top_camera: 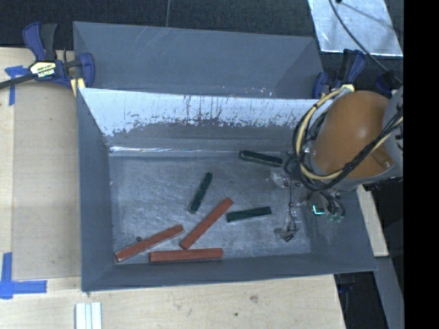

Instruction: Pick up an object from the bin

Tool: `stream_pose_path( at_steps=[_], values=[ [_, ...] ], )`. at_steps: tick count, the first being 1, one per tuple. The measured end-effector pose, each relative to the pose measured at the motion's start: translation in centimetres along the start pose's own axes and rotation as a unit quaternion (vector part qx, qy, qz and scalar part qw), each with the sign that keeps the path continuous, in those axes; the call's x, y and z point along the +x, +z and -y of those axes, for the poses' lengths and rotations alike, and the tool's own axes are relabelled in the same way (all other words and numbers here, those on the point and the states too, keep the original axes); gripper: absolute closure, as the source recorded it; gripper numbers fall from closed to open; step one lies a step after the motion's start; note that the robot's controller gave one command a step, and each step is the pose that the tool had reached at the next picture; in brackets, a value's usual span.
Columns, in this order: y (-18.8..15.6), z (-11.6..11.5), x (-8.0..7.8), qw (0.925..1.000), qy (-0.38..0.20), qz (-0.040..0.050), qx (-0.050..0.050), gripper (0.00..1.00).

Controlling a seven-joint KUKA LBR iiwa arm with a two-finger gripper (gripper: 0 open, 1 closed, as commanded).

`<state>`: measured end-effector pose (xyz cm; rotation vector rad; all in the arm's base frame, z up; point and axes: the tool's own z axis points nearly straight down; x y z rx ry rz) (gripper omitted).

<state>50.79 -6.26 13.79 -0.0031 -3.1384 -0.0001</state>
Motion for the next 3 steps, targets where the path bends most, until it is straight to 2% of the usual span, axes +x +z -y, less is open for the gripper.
stream_pose_path(
  at_steps=[1, 2, 3],
  values=[
    [6.9, -2.3, -0.6, 0.9918, -0.128, 0.0004, 0.000, 0.00],
    [6.6, -2.3, -0.7, 0.9917, -0.128, 0.0030, 0.000, 1.00],
    [-7.4, -5.6, 0.0, 0.9938, -0.111, 0.0074, 0.001, 1.00]
  ],
)
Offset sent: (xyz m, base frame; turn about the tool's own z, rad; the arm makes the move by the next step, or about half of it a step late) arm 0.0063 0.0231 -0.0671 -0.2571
